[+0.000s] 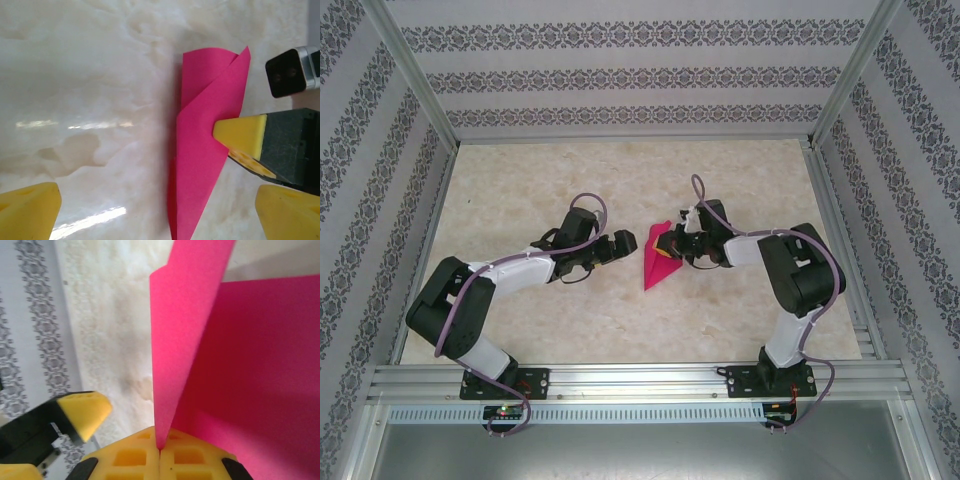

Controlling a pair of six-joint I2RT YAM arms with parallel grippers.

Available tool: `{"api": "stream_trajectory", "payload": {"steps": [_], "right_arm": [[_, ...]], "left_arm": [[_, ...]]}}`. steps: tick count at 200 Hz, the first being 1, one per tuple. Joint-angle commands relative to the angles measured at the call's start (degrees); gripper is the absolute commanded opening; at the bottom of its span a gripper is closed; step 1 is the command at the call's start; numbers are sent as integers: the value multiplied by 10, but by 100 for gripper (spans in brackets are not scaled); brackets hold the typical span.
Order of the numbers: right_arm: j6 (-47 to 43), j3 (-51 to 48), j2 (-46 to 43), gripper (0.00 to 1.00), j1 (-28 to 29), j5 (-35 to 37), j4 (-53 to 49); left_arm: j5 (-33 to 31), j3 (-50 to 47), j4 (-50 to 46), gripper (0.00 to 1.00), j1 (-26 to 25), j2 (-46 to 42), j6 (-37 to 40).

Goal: Fold a paper plane with a square sheet of paper (pick it up from the middle)
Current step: Turn over the paper at the center of the table.

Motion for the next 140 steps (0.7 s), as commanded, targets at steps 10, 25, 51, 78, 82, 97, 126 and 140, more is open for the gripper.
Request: {"api": "stream_trajectory", "payload": {"steps": [10, 25, 51, 78, 82, 97, 126, 140], "right_arm": [[68, 6, -53, 5, -14, -54, 125], [103, 8, -63, 6, -18, -69, 164], [144, 16, -77, 7, -18, -88, 203], [155, 25, -83, 8, -15, -93, 205], [157, 26, -82, 8, -15, -94, 206], [170, 26, -80, 8, -15, -98, 222], [178, 24, -75, 8, -17, -103, 225], [178, 22, -71, 9, -22, -108, 225]], "left_arm": [[85, -12, 118, 100, 8, -12, -42], [110, -14, 157, 100, 8, -9, -70], [153, -21, 244, 100, 8, 8, -128], [185, -22, 321, 98, 8, 31, -174], [188, -22, 332, 96, 8, 34, -180], [196, -24, 373, 86, 8, 41, -196], [174, -36, 409, 54, 8, 36, -198], [164, -43, 427, 46, 8, 30, -194]]}}
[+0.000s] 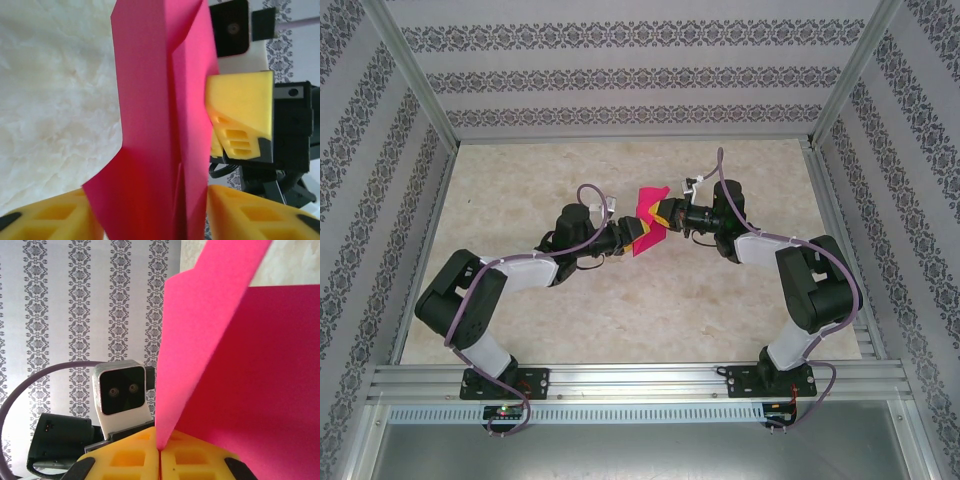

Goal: Fold a paper plane with a square sheet of paper (pick it up from the middle)
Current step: Turn over the paper at the center of the table.

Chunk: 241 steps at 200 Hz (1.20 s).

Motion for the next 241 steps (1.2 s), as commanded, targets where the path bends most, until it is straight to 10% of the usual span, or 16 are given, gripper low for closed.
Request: {"api": "stream_trajectory", "payload": {"steps": [1, 55, 94, 143, 192, 241], "right_arm": [[10, 8, -3, 9, -7, -19, 28], [-43, 18, -24, 30, -28, -17, -65], [-197, 51, -88, 62, -53, 62, -295], [-335, 50, -153, 79, -55, 236, -474], [-343, 23, -175, 82, -55, 311, -488], [-339, 11, -169, 82, -56, 344, -499]], "left_arm": [[-7, -12, 86, 45, 6, -8, -11], [-33, -11, 34, 12, 6, -29, 32], [-70, 29, -137, 10, 6, -63, 133], [-424, 219, -693, 10, -46, -78, 357], [-756, 389, -999, 10, -121, 37, 343], [-749, 457, -1030, 12, -153, 159, 320]]}}
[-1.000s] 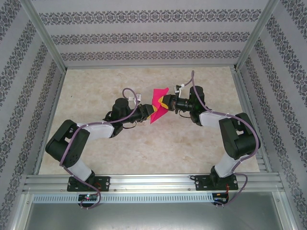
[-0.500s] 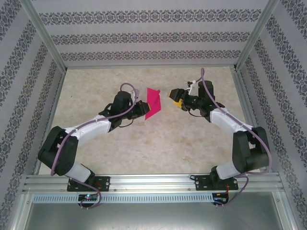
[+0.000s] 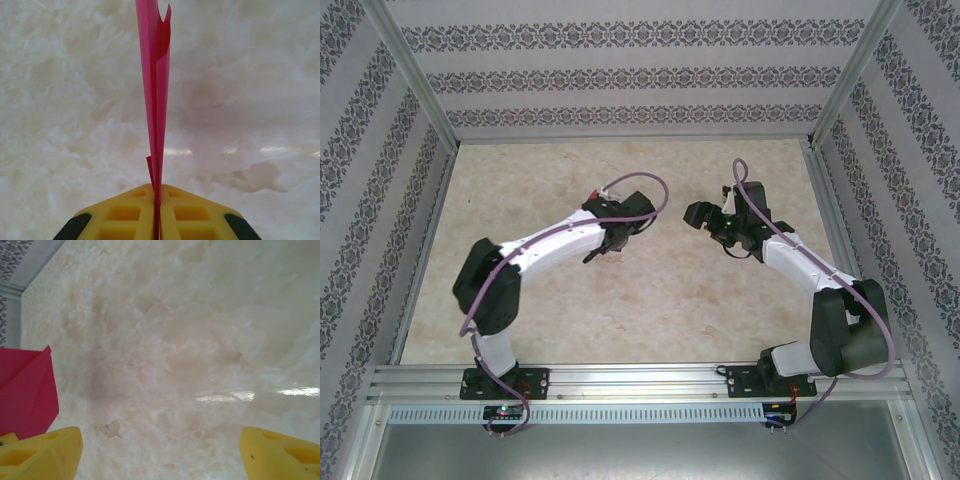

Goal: Fold a paper plane with a square sheet of paper (pick it up from the middle)
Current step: Turn over the paper at the center of the table.

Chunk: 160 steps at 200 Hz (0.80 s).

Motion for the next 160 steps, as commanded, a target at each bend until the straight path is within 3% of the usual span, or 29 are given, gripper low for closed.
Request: {"api": "stream_trajectory", "payload": {"steps": [1, 43, 71, 107, 133, 160], "right_arm": [[-13, -10, -6, 82, 0, 37, -9], [-5, -21, 0, 82, -2, 44, -10], [1, -21, 7, 82, -3, 45, -11], [5, -19, 19, 78, 8, 44, -7], [7, 7, 45, 71, 92, 63, -12], [11, 69, 110, 55, 207, 70, -22]], "left_arm": [[-22, 23, -58, 12, -12, 35, -3], [118, 42, 35, 20, -12, 100, 14], [208, 25, 89, 38, 10, 103, 23], [324, -52, 200, 62, 60, 15, 14], [377, -133, 269, 69, 127, -58, -13], [390, -218, 302, 75, 198, -129, -34]]}}
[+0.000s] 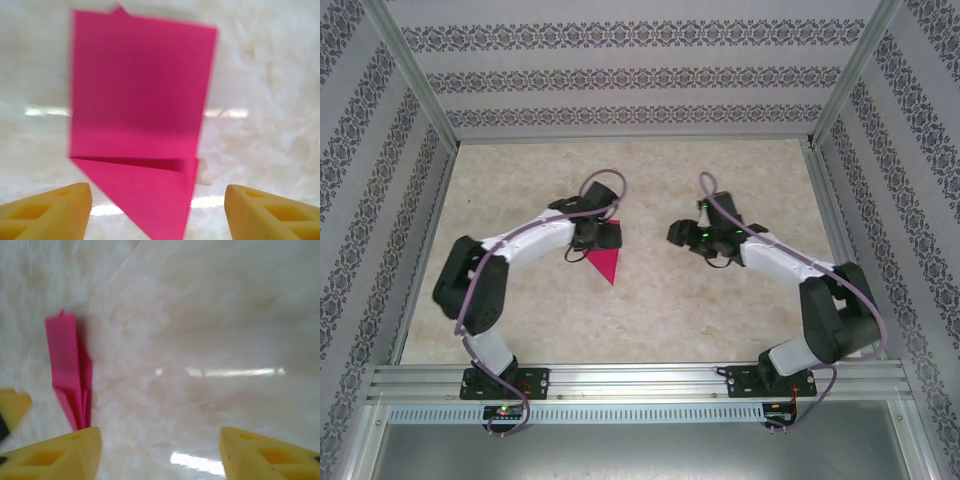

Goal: Fold a paper plane with a square sheet of paper (pick it up from the middle)
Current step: Rotate the paper at the center of the table.

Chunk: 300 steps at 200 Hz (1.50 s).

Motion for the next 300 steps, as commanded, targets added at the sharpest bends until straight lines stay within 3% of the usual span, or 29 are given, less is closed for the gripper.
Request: {"api": "stream_trajectory", "payload": {"steps": [1, 27, 48, 84, 166, 206, 232, 249, 300], "right_arm": [[4, 58, 48, 55, 85, 12, -3], [-10, 133, 120, 45, 165, 18, -22], [-23, 193, 180, 41, 193, 13, -46], [-46, 272, 256, 38, 207, -12, -93], [-120, 324, 327, 37, 207, -33, -185], [-251, 315, 315, 38, 167, 7, -282], [-288, 304, 270, 38, 136, 58, -294], [-271, 299, 239, 39, 130, 63, -269], [-108, 228, 184, 43, 137, 21, -98]], "left_arm": [[42, -62, 66, 75, 53, -55, -29], [41, -117, 69, 80, 107, -108, -26], [34, -148, 63, 84, 137, -142, -26], [16, -180, 61, 89, 159, -182, -35], [17, -186, 67, 90, 169, -182, -46], [31, -190, 72, 90, 169, -179, -39], [50, -195, 83, 90, 169, -178, -39], [73, -198, 96, 90, 169, -175, -39], [170, -231, 173, 90, 167, -166, -69]]}}
